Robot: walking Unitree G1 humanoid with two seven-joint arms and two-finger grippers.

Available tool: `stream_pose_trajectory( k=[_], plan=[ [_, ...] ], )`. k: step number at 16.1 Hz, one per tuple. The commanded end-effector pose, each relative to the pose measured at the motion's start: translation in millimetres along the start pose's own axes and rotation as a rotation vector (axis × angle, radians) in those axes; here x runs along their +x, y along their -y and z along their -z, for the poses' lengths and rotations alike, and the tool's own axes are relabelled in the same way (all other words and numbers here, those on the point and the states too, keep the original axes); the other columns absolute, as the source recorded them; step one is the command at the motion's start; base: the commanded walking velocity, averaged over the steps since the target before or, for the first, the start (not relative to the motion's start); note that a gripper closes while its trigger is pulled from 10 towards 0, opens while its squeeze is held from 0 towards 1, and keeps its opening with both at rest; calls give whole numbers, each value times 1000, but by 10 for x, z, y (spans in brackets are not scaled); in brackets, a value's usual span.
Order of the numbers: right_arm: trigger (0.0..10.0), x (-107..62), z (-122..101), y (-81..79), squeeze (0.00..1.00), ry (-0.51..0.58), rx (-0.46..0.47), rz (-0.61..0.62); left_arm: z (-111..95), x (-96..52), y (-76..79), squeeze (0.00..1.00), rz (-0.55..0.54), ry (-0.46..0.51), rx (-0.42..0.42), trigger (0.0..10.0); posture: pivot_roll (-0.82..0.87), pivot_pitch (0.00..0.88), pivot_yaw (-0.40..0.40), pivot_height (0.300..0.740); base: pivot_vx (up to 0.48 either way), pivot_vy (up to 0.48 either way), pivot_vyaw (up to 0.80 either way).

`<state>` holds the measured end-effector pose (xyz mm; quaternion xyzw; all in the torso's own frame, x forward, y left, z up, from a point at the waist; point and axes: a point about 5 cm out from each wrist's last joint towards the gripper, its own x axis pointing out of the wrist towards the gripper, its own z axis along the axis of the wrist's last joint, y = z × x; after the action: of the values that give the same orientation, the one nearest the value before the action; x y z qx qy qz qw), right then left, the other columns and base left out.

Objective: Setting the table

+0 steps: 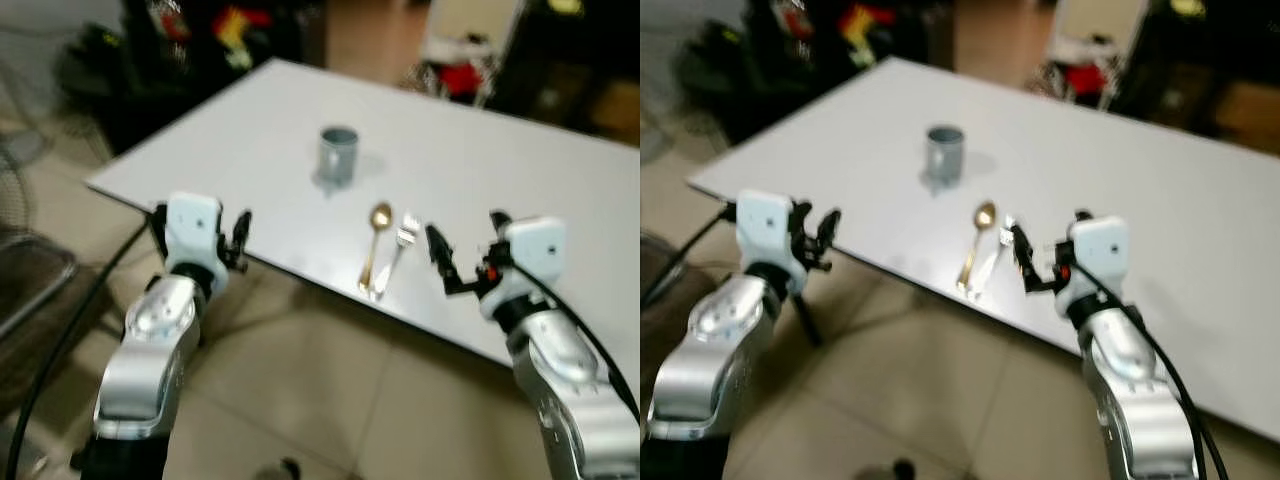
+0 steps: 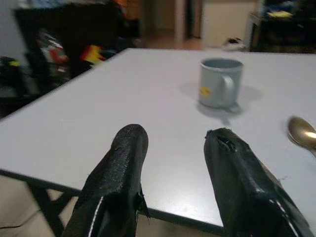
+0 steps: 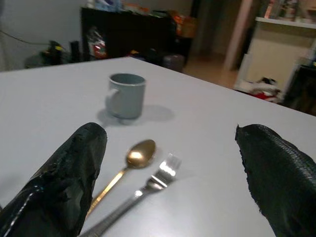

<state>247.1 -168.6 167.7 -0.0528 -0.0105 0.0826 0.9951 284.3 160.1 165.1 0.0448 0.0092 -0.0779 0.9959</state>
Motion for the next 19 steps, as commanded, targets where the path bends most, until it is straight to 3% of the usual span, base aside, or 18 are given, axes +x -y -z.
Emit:
stream_pose_trajectory(
  k=[1,7,15,19],
  plan=[
    [10000,7,3,28,0,-7,-9,6,-49,2,13,0,-9,20,-2,10000,22,0,-23,740,0,0,800],
    [10000,19,23,36,0,-23,-1,7,-50,9,12,0,-24,19,37,10000,28,0,-30,740,0,0,800],
    [10000,49,4,2,0,-3,4,-10,-72,19,59,0,-22,29,11,10000,36,0,-40,740,0,0,800],
    [10000,65,8,-27,0,4,49,-10,-77,24,19,0,-29,29,15,10000,42,0,-40,740,0,307,400]
  ],
)
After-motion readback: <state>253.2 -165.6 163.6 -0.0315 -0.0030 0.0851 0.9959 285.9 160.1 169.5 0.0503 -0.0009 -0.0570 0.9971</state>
